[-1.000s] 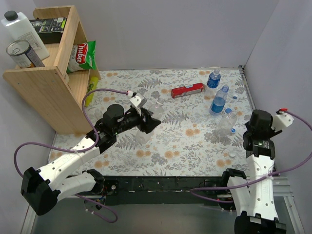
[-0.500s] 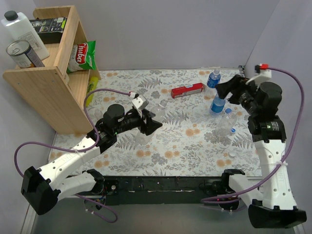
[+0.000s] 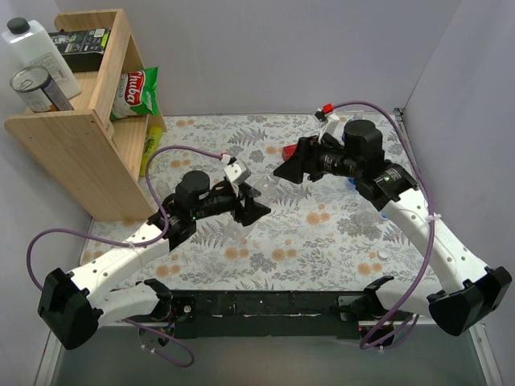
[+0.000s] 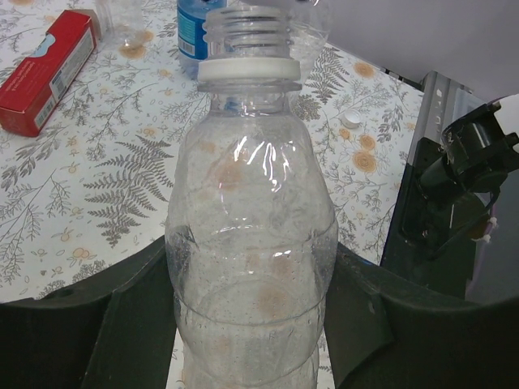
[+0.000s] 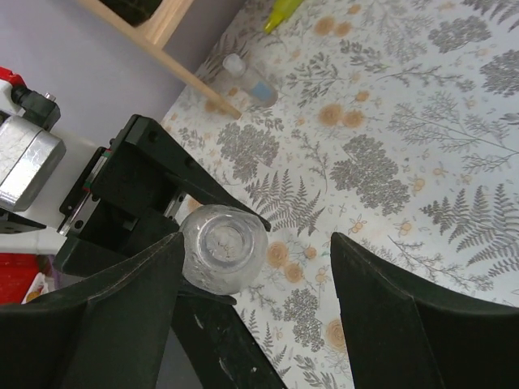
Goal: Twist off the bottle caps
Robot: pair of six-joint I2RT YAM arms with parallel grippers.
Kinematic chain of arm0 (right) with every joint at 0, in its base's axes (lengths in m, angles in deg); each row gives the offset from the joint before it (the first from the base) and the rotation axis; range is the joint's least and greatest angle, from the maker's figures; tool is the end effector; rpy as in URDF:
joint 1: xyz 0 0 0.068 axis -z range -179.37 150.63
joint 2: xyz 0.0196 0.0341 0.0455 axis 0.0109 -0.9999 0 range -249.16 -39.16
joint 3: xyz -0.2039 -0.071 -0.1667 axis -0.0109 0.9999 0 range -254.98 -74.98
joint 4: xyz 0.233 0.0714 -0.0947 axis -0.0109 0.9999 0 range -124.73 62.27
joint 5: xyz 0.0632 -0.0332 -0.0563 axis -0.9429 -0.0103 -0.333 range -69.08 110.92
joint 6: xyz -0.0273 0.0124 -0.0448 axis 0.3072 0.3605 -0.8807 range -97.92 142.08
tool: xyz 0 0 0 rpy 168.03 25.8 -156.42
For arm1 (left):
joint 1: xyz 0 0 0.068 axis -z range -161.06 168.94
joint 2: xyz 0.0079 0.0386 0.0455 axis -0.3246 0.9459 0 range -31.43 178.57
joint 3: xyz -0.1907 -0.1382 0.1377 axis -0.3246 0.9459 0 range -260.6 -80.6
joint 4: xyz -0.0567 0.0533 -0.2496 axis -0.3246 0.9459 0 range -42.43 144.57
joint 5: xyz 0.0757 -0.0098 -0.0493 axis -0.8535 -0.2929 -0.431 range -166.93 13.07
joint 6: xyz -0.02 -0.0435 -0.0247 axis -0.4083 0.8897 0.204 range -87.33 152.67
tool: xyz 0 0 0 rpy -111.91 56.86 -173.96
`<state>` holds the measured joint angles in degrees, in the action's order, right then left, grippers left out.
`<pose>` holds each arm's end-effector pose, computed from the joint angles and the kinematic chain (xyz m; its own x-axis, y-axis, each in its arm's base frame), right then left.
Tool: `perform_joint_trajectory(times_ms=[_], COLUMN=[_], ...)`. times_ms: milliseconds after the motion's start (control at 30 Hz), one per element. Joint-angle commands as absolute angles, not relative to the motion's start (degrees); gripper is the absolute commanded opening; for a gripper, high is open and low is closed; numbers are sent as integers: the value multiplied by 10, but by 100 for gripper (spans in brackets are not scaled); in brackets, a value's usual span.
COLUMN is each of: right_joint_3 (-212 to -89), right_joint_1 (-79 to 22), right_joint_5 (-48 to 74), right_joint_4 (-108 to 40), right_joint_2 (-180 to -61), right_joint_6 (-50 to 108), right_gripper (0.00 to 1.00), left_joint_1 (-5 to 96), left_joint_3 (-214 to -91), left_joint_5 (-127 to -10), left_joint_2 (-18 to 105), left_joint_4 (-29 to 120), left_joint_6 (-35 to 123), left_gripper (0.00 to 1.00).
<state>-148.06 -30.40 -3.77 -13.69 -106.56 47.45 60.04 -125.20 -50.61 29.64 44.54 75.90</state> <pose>0.2141 0.1462 0.4130 -0.5536 0.1213 -0.8239 -0.6378 0.5744 0.5131 0.1760 -0.1743 0.3080 -0.7538 -0.1570 -0.6381 0.5461 0.3903 -0.7412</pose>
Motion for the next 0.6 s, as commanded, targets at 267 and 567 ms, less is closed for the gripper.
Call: perform_joint_trajectory(times_ms=[267, 567], right_joint_3=[-1498, -1491], right_joint_1=[-363, -375], right_joint_5=[-81, -82], right_joint_4=[-185, -181], right_joint_2=[-1118, -1119], right_joint_6=[476, 477], right_gripper=[69, 21], left_joint_1=[603, 603], left_joint_3=[-1254, -1255], left_joint_5=[-495, -507], left_joint_2=[304, 304], left_joint_4=[441, 441], left_joint_6=[749, 756], left_gripper=[36, 36])
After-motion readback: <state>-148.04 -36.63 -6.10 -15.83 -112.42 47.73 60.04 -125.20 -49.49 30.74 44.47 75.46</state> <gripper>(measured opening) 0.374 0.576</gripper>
